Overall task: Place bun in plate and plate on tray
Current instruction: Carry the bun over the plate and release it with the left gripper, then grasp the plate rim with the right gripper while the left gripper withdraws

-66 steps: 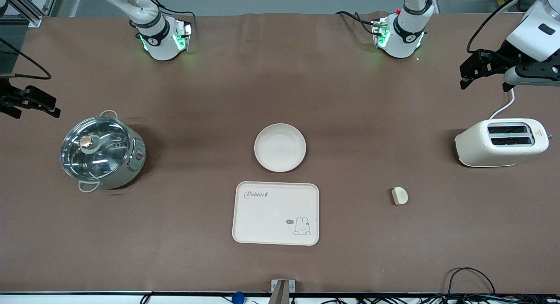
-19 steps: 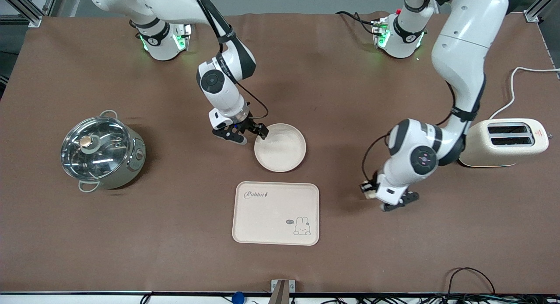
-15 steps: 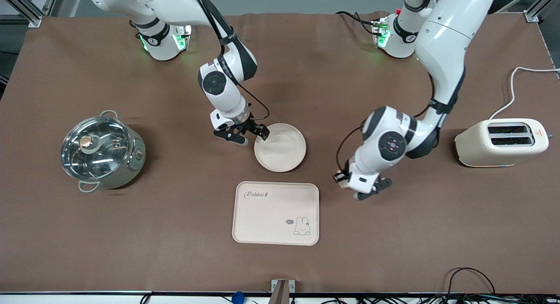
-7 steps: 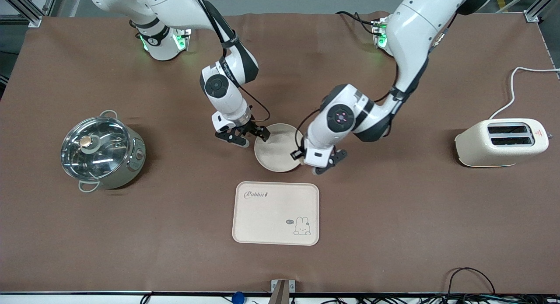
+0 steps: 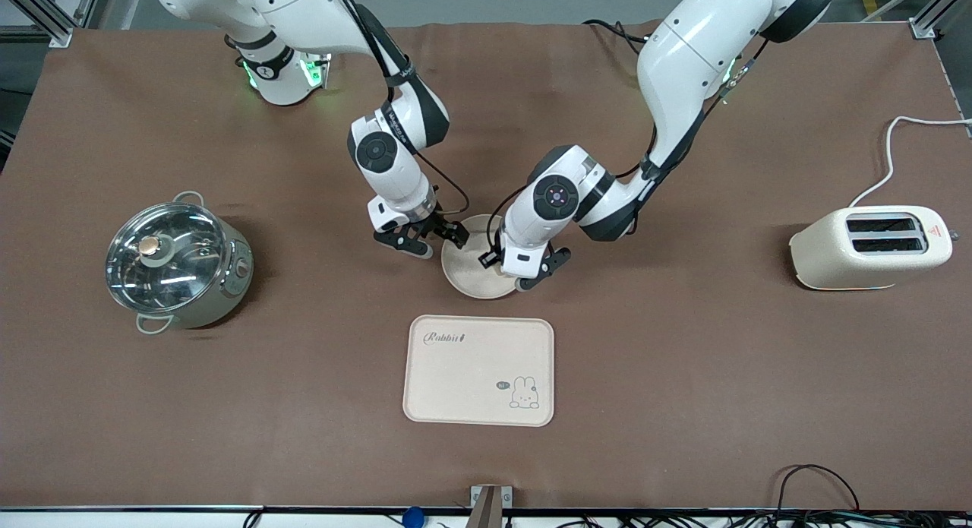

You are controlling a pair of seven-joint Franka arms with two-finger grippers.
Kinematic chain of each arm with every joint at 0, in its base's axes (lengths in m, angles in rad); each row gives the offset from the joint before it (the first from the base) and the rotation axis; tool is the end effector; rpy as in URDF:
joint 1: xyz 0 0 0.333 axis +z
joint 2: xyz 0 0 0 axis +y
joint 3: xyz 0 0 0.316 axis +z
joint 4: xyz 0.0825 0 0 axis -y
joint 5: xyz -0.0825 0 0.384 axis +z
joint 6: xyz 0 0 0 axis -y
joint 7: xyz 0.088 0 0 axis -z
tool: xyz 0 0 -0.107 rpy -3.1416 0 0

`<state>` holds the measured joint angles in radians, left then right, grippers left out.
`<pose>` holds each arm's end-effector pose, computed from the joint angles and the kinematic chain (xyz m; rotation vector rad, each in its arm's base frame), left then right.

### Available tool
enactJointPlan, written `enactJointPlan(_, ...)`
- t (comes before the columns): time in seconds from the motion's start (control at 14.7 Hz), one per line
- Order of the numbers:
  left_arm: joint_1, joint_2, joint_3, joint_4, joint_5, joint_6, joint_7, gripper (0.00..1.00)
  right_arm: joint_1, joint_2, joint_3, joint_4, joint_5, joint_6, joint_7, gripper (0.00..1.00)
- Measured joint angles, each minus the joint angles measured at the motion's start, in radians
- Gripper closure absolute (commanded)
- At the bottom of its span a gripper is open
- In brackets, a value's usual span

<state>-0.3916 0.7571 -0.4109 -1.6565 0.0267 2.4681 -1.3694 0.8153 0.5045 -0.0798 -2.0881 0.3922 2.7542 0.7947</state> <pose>0.5085 -0.4738 0.2071 2.7528 0.9502 -0.2526 0.4532 0.3897 0.1937 -2.8682 0.5778 -0.0339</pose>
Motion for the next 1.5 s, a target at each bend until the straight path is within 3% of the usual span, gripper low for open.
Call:
enactJointPlan(0.14,-0.003,0.005,0.000,0.001,0.000,0.001,-0.003,0.00,0.000,0.000,0.000,0.000,0.000,0.003,0.000,0.03)
enactJointPlan(0.54,0.013,-0.030,0.007,0.054,0.004,-0.014,-0.009,0.00,0.000,0.010,-0.001,0.000,0.000,0.010,0.000,0.03)
enactJointPlan(0.61,0.029,-0.060,0.010,0.071,0.017,-0.052,-0.002,0.00,0.000,0.011,-0.001,0.000,0.000,0.011,0.000,0.07)
enactJointPlan(0.68,0.053,-0.093,0.011,0.092,0.040,-0.113,0.018,0.00,0.000,0.012,-0.001,0.000,0.000,0.011,0.000,0.20)
enactJointPlan(0.88,0.143,-0.194,0.011,0.171,0.125,-0.343,0.174,0.00,0.000,0.020,-0.001,0.001,0.000,0.015,-0.001,1.00)
enactJointPlan(1.5,0.409,-0.470,0.013,0.223,0.145,-0.701,0.777,0.00,0.000,0.001,-0.001,0.013,0.005,0.037,0.000,1.00)
